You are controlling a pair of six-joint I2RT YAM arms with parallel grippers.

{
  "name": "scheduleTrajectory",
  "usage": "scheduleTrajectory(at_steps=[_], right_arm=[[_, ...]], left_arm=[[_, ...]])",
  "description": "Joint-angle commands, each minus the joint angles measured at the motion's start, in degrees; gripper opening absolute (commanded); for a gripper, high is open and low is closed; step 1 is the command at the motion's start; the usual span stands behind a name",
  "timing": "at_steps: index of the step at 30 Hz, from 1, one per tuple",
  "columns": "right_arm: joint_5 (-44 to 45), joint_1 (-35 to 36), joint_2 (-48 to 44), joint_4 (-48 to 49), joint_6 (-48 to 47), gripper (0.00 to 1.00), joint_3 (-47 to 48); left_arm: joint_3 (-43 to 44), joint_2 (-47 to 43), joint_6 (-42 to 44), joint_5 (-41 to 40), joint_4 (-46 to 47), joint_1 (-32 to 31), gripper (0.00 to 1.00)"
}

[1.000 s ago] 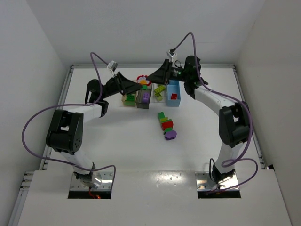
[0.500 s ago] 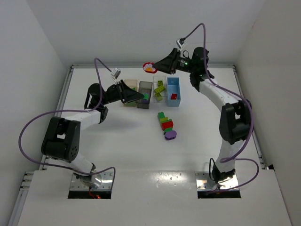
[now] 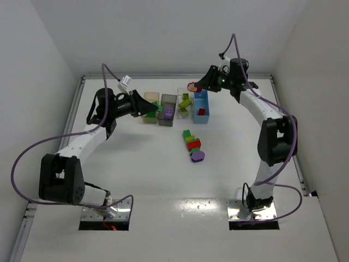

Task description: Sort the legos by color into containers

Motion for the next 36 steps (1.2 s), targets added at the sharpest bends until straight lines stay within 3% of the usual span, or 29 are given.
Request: scheduleTrajectory(at_steps=[1,8,18,22,23,26,29,33,36], right_arm=[[15.4,0.4,-1.5,-11.6,-17.7,0.00,3.3],[25.1,0.9,0.7,-13.9,-26.3,0.00,0.5],[26.3,2.0,4.9,-12.7,-28.8,0.02,1.1],[25.8,2.0,6.0,-11.7,-28.8,0.12,2.1],[25.8,2.5,6.6,-11.7,-28.8,0.20,2.6],[24.5,2.5,7.7,-11.7,-28.8,0.29,4.0],[24.5,3.0,7.7,-11.7,-28.8,0.52,4.6],[23.3,3.6,3.8,-11.1,-27.8,0.65,4.6],[21.5,4.1,0.2,-11.1,-26.6,0.68,4.1]], left_arm=[[3.6,-1.8,12.1,-8.8,-14.9,2.3,0.10],[7.6,0.2,15.6,-11.2,-19.1,2.3,0.11],[11.1,5.0,16.1,-11.3,-20.2,2.3,0.11],[11.1,6.2,14.9,-11.3,-18.9,2.3,0.11],[11.1,6.9,14.9,-11.3,-18.9,2.3,0.11],[12.4,8.1,14.9,-11.3,-18.9,2.3,0.11],[13.1,9.4,15.4,-12.8,-18.9,2.3,0.12],[16.7,12.5,17.6,-16.9,-20.9,2.3,0.16],[20.4,15.7,19.2,-19.5,-21.6,1.8,0.18]])
